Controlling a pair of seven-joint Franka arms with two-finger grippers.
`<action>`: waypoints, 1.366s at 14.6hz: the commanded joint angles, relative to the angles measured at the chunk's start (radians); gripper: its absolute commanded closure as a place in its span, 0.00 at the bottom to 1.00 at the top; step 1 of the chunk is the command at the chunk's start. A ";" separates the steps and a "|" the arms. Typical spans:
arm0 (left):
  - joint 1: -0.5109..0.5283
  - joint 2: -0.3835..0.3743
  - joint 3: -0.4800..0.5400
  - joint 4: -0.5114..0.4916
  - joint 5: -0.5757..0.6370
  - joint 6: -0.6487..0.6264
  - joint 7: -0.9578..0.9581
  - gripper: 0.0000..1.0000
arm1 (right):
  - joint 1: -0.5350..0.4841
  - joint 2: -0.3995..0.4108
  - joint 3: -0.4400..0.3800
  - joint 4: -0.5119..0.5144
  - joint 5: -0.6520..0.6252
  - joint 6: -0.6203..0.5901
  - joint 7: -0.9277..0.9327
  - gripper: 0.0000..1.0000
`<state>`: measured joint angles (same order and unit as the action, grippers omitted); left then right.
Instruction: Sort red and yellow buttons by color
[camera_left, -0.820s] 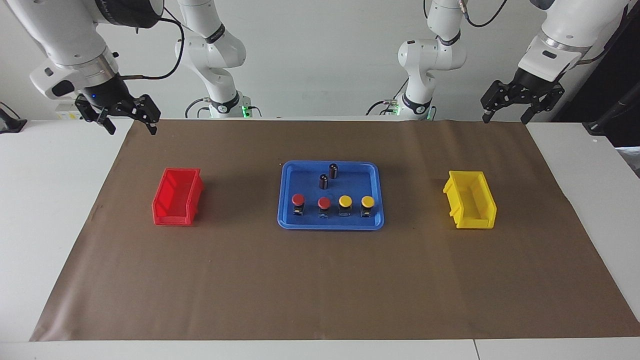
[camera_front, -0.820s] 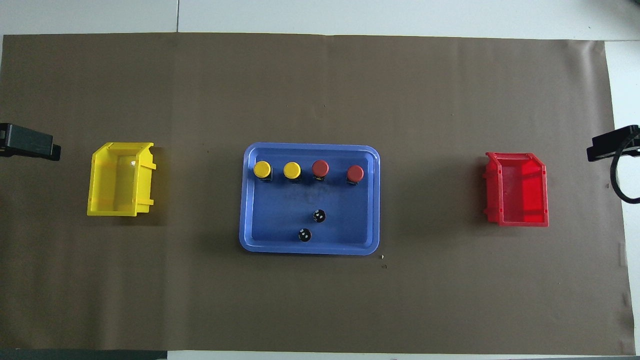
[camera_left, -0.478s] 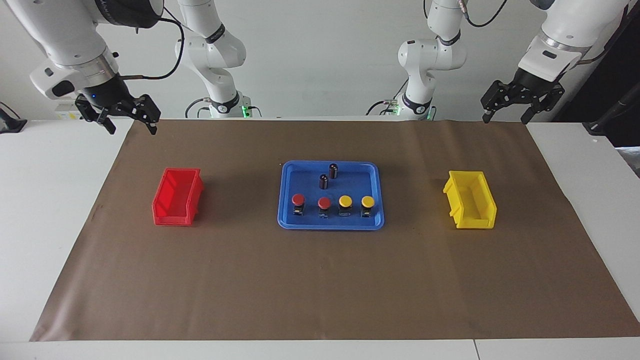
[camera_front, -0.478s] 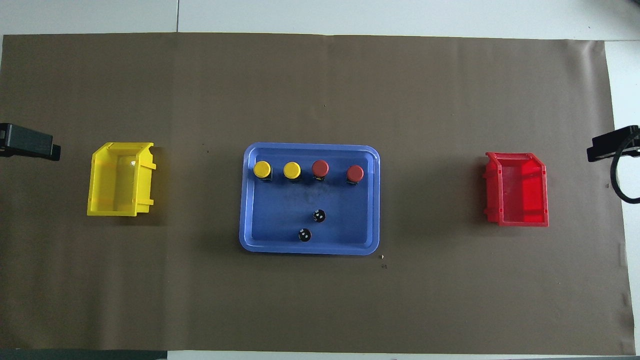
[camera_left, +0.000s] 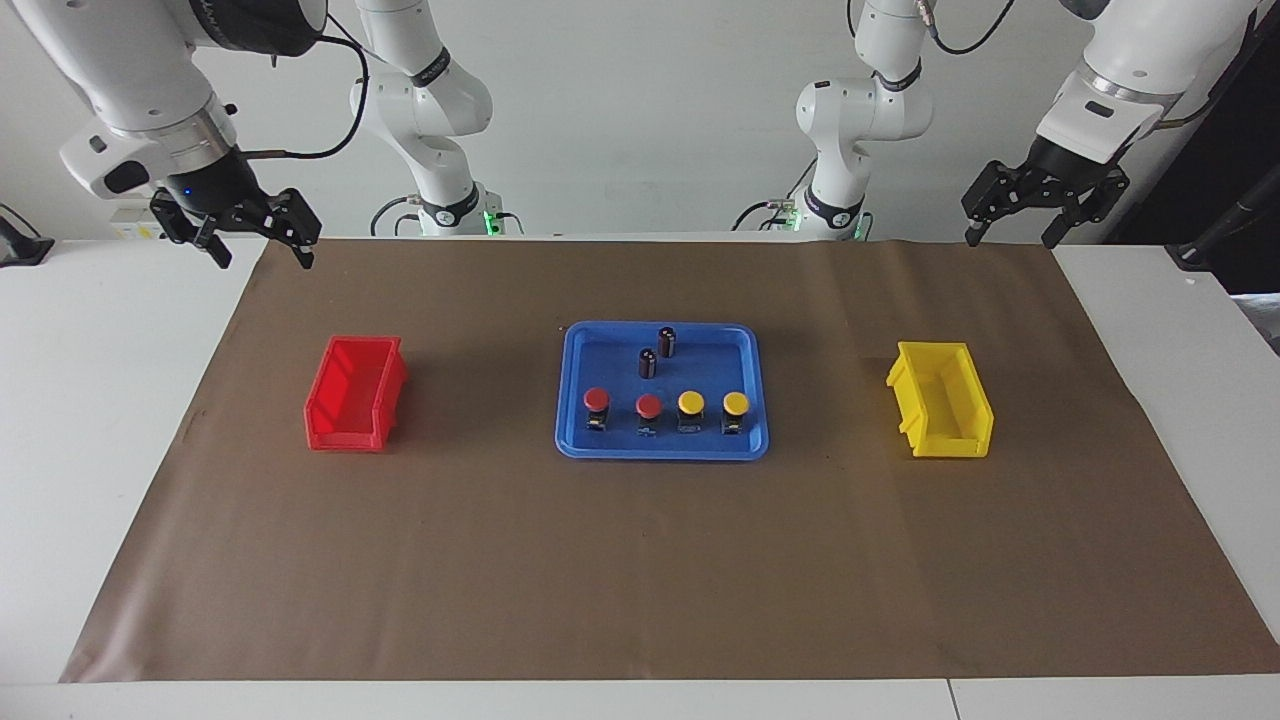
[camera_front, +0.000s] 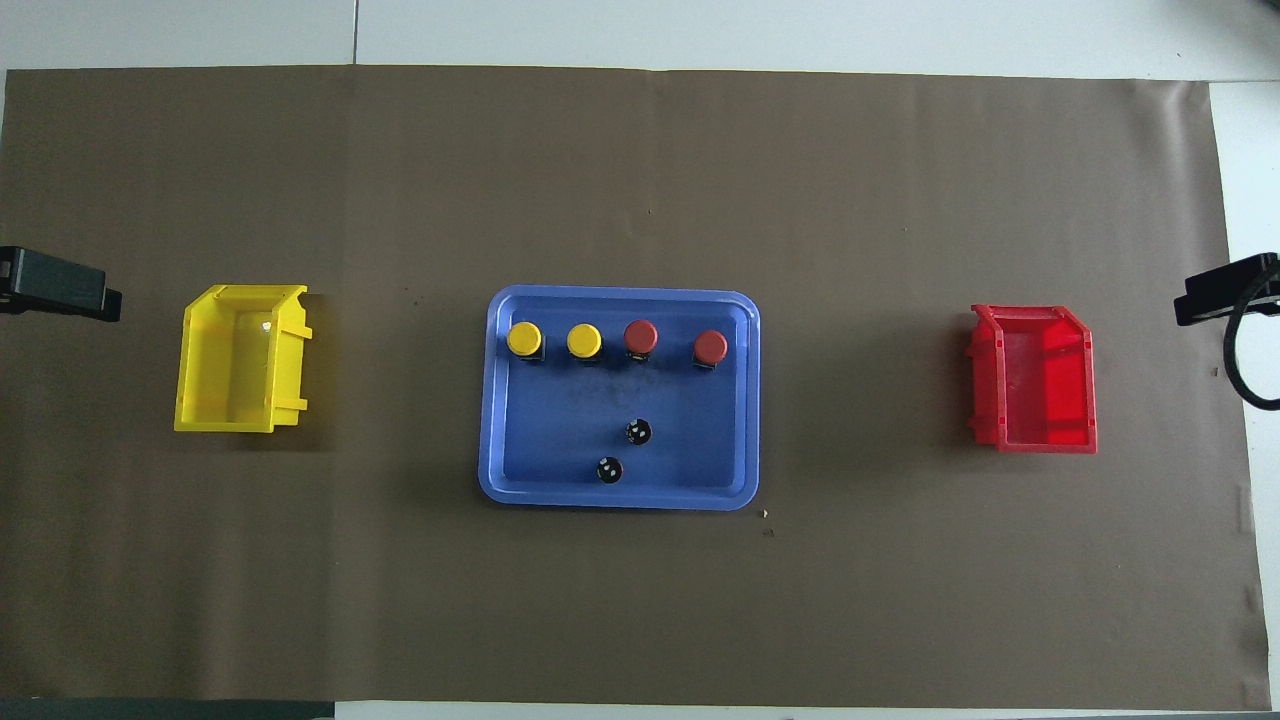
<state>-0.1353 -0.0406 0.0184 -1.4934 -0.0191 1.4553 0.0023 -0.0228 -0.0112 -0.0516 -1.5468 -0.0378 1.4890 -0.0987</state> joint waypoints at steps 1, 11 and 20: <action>0.014 -0.027 -0.005 -0.027 0.001 -0.006 0.013 0.00 | 0.033 0.010 0.018 -0.003 0.016 0.016 0.002 0.00; 0.014 -0.025 -0.005 -0.027 0.001 -0.006 0.013 0.00 | 0.487 0.421 0.052 0.160 0.039 0.345 0.686 0.00; 0.010 -0.057 -0.008 -0.027 0.001 -0.091 0.012 0.00 | 0.520 0.297 0.053 -0.249 0.041 0.614 0.711 0.13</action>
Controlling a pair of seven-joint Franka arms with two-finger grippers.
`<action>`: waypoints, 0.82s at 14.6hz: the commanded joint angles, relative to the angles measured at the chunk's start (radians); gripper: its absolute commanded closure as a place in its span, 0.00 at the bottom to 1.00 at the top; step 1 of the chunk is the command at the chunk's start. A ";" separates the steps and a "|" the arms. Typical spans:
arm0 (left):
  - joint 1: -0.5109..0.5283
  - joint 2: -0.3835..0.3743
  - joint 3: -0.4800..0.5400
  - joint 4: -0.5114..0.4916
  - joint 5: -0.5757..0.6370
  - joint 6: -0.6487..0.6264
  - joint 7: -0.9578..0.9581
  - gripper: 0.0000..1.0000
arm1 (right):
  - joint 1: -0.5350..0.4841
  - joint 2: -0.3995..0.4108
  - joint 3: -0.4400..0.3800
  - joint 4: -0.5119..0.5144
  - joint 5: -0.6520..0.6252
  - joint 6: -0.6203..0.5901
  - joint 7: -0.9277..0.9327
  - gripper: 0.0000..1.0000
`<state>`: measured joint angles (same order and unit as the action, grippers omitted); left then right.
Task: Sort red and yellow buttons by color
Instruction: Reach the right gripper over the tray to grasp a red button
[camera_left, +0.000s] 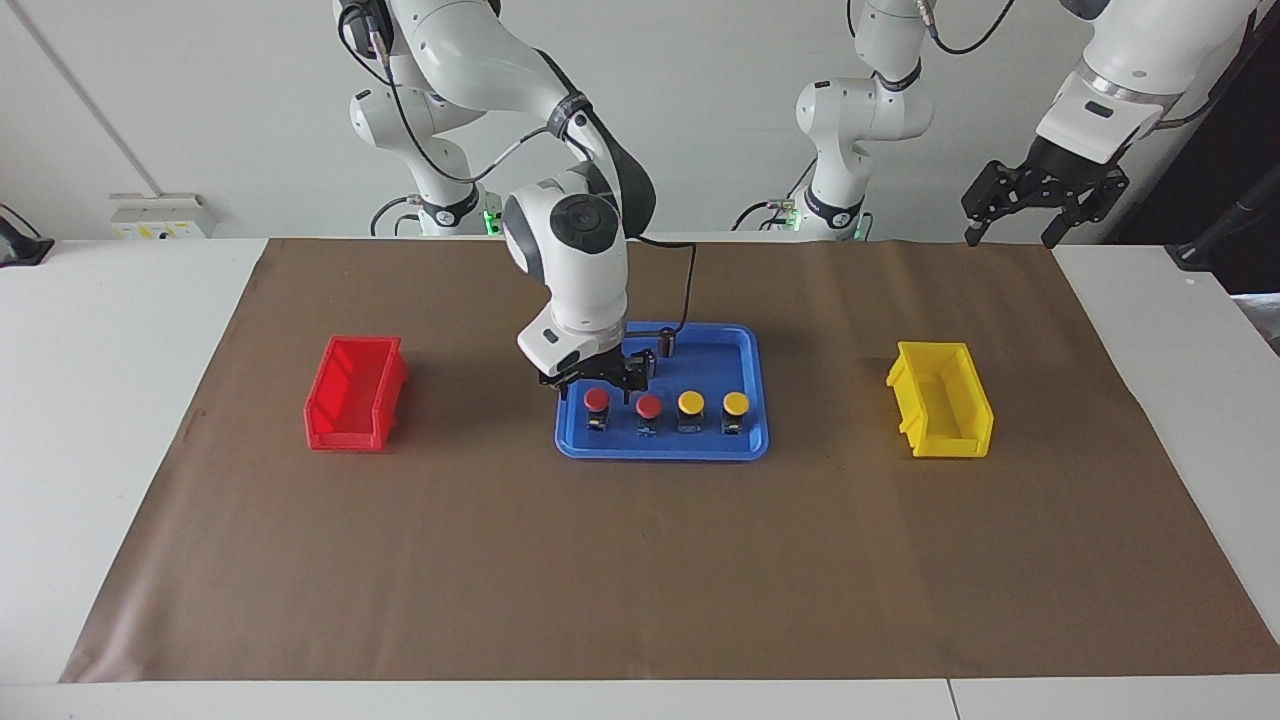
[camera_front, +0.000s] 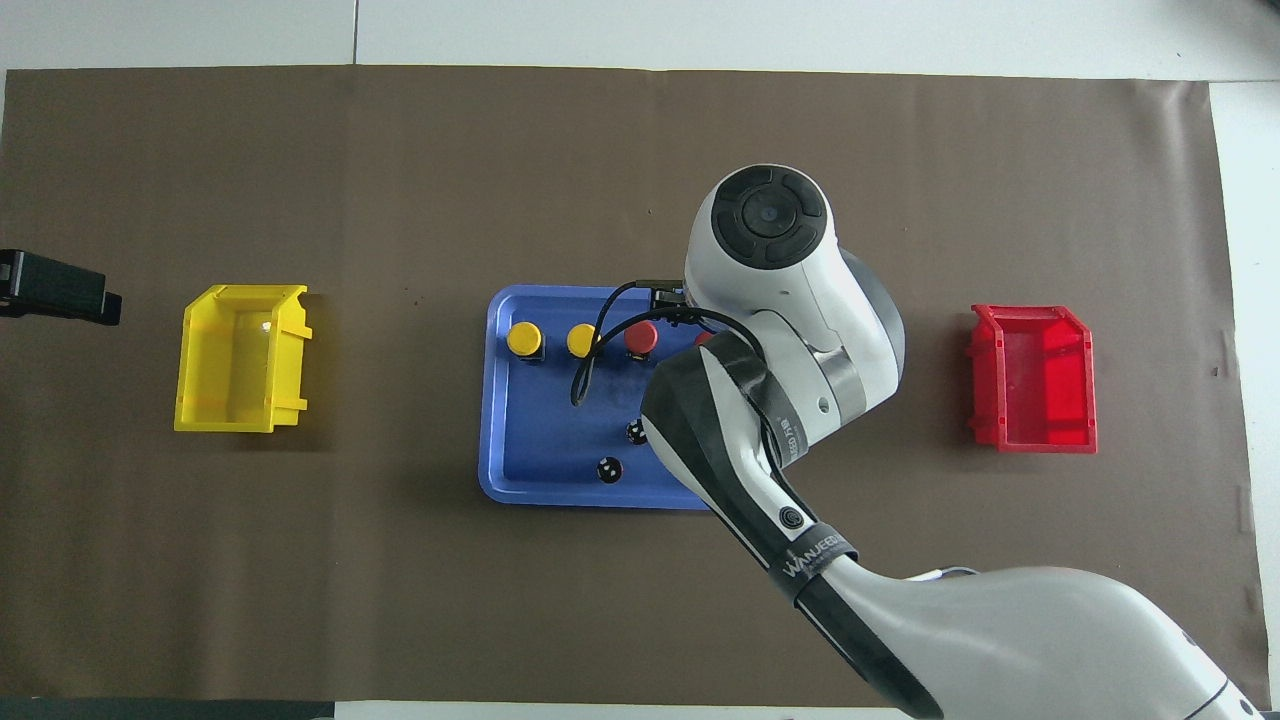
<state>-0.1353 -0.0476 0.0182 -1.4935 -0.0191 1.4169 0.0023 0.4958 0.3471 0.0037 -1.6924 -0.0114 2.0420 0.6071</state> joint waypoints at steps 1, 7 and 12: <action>0.010 -0.052 -0.007 -0.028 0.001 -0.061 0.012 0.00 | 0.003 -0.072 -0.002 -0.136 0.014 0.078 0.005 0.16; -0.007 -0.084 -0.023 -0.109 -0.002 0.115 -0.153 0.00 | 0.003 -0.080 -0.002 -0.191 0.014 0.159 0.005 0.21; -0.156 -0.072 -0.075 -0.350 0.067 0.432 -0.373 0.00 | 0.012 -0.059 -0.002 -0.194 0.013 0.185 0.002 0.27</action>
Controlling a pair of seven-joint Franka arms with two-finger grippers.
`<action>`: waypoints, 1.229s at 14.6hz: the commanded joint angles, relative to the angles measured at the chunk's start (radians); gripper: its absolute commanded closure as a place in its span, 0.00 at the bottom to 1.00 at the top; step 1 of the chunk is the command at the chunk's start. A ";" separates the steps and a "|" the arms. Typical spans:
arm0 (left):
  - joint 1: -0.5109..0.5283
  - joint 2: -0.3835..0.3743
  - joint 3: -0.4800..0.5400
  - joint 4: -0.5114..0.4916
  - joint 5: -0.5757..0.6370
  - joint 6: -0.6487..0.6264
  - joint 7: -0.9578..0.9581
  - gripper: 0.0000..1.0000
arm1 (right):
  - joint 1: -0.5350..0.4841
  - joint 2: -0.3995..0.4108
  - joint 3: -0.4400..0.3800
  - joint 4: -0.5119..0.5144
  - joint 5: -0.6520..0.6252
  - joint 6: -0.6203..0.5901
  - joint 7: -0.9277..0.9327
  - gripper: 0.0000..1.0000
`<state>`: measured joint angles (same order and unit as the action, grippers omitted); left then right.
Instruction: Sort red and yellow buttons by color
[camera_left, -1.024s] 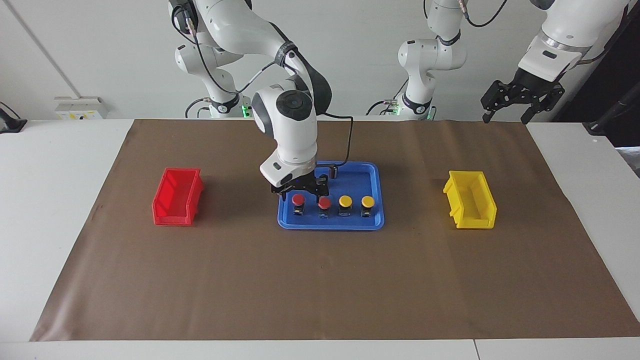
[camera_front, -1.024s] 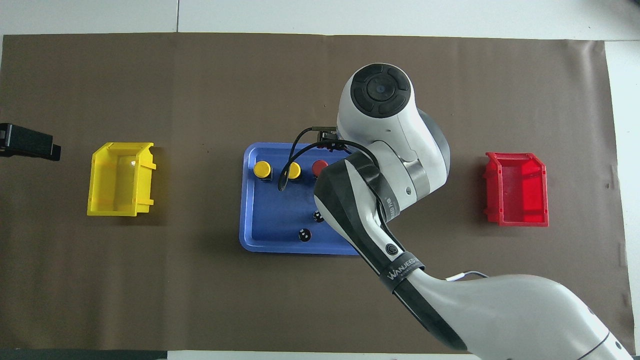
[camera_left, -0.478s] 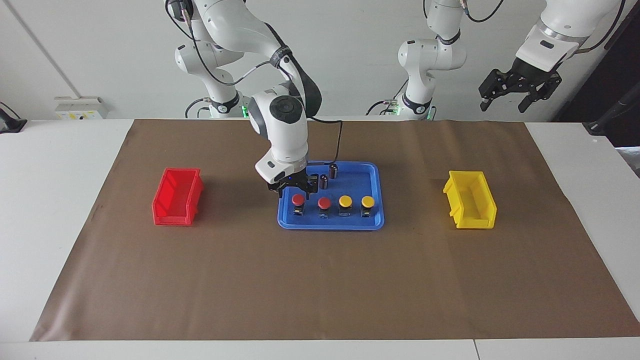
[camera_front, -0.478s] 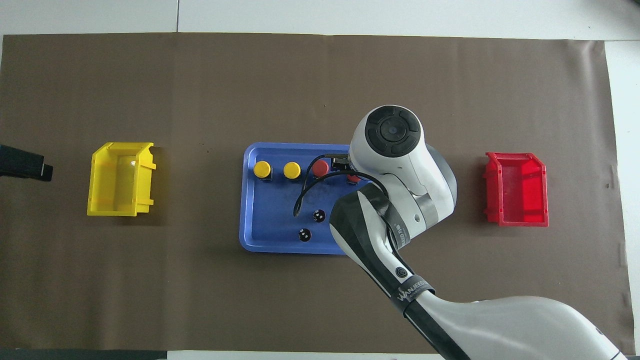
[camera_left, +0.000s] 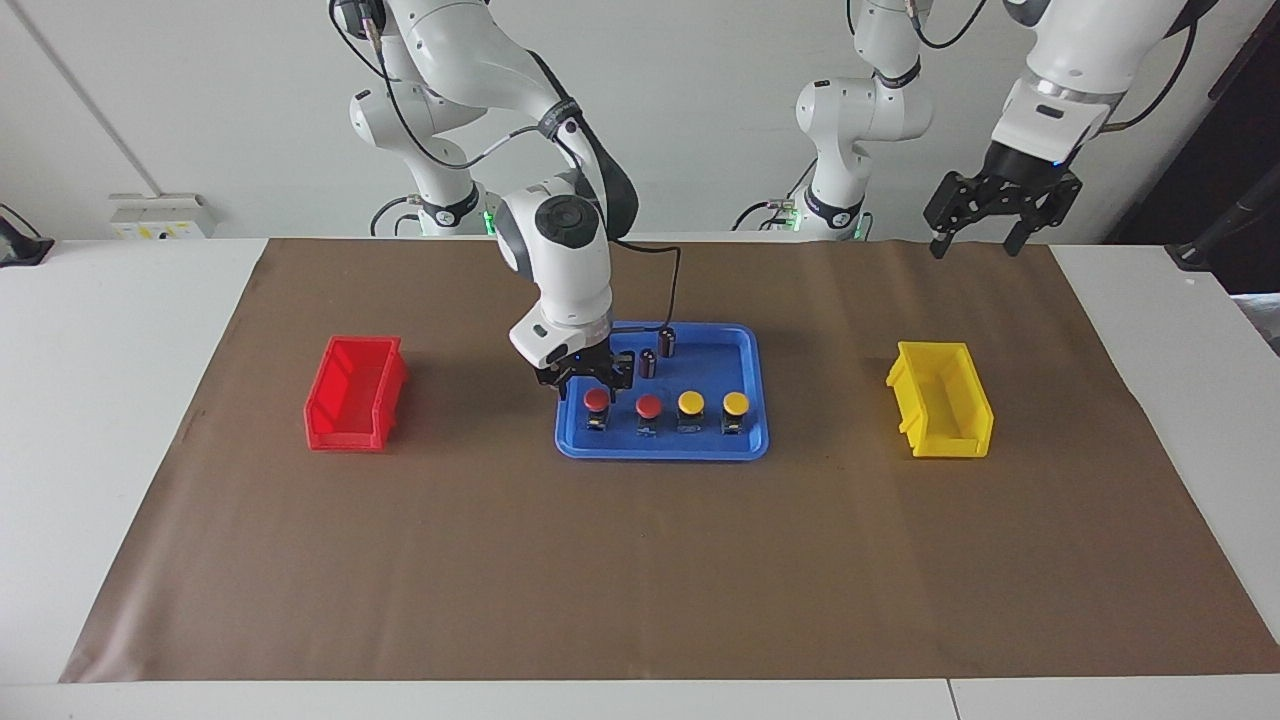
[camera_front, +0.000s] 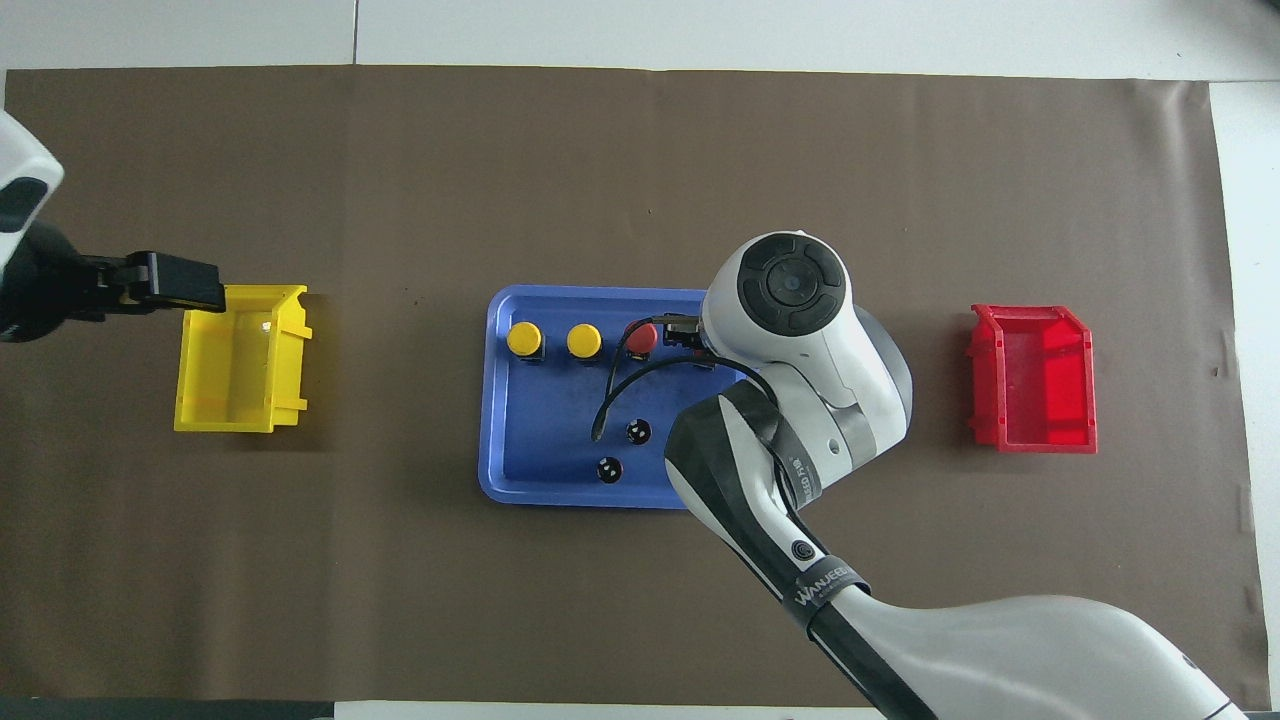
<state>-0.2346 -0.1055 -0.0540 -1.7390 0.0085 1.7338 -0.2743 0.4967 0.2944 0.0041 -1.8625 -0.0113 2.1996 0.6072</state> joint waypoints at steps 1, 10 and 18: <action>-0.063 -0.004 -0.007 -0.128 0.039 0.159 -0.120 0.00 | 0.020 -0.001 -0.003 -0.026 0.014 0.037 0.003 0.30; -0.118 0.075 -0.010 -0.159 0.004 0.345 -0.126 0.01 | 0.014 0.000 -0.003 -0.018 0.013 0.008 -0.014 0.78; -0.256 0.269 -0.007 -0.163 0.047 0.430 -0.195 0.01 | -0.335 -0.323 -0.009 0.009 0.005 -0.454 -0.530 0.78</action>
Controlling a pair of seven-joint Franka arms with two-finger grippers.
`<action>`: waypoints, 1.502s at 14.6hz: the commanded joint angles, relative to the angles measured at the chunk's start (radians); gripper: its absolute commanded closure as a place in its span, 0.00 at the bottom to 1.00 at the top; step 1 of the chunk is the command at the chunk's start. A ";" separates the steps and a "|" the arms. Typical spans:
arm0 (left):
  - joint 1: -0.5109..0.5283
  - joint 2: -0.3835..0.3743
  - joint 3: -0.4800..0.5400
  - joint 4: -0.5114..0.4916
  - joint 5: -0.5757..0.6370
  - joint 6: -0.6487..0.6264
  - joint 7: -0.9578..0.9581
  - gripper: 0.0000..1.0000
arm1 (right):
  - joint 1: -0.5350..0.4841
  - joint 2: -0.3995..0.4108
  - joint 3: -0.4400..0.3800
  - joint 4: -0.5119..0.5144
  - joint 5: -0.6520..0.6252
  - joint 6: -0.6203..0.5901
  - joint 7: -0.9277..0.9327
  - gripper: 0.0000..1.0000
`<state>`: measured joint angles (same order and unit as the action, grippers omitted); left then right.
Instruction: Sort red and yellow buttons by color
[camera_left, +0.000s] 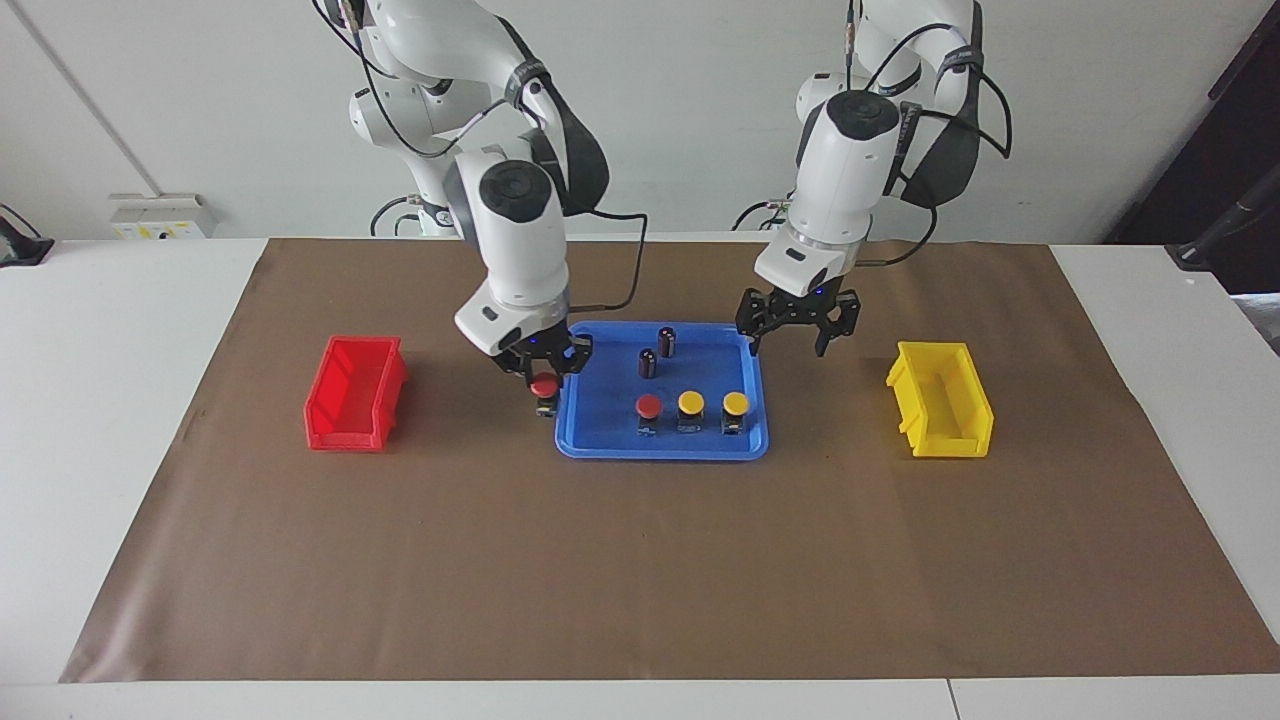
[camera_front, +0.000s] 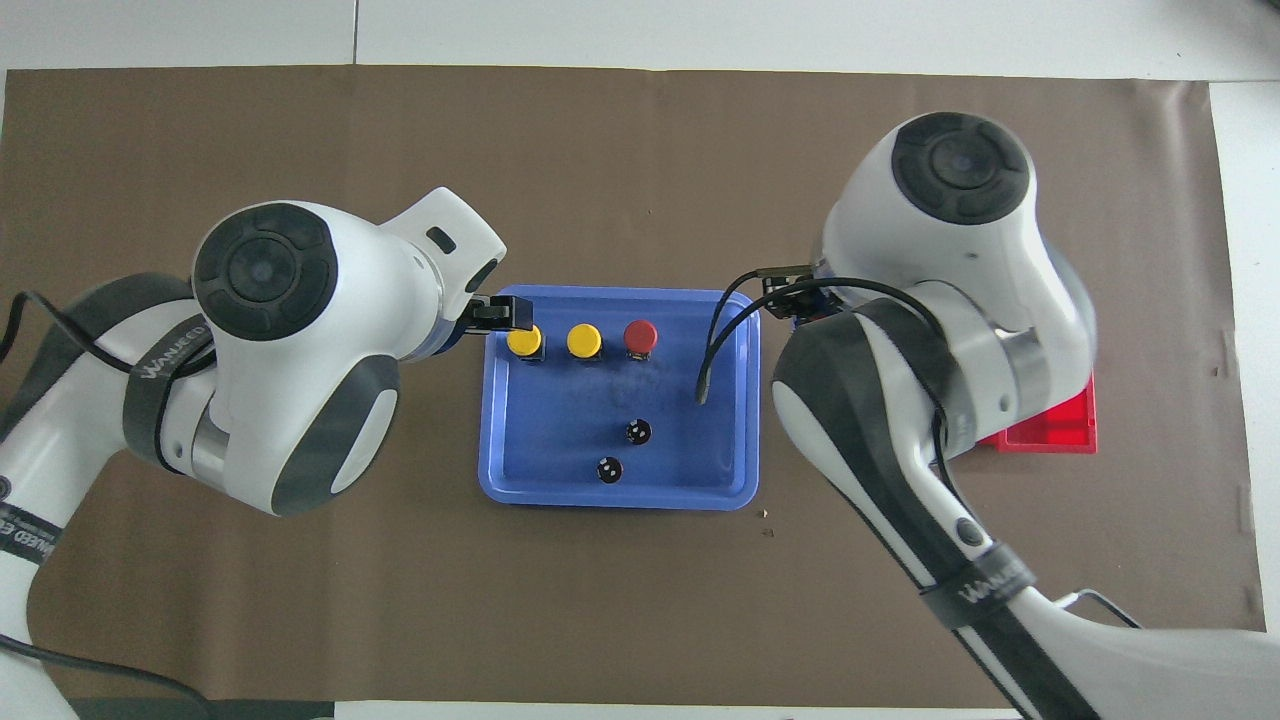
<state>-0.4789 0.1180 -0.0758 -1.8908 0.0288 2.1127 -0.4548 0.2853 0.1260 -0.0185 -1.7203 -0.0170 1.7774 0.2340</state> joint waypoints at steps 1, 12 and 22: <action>-0.012 0.067 0.014 -0.011 0.031 0.070 -0.016 0.01 | -0.200 -0.223 0.012 -0.212 0.014 -0.026 -0.253 0.78; -0.052 0.175 0.014 -0.013 0.072 0.150 -0.108 0.98 | -0.399 -0.284 0.012 -0.557 0.019 0.374 -0.493 0.77; -0.014 0.114 0.024 0.269 0.068 -0.293 -0.091 0.99 | -0.400 -0.243 0.011 -0.650 0.017 0.516 -0.495 0.44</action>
<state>-0.5139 0.2741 -0.0597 -1.6879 0.0709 1.9401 -0.5494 -0.1111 -0.1030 -0.0095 -2.3517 -0.0128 2.2754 -0.2522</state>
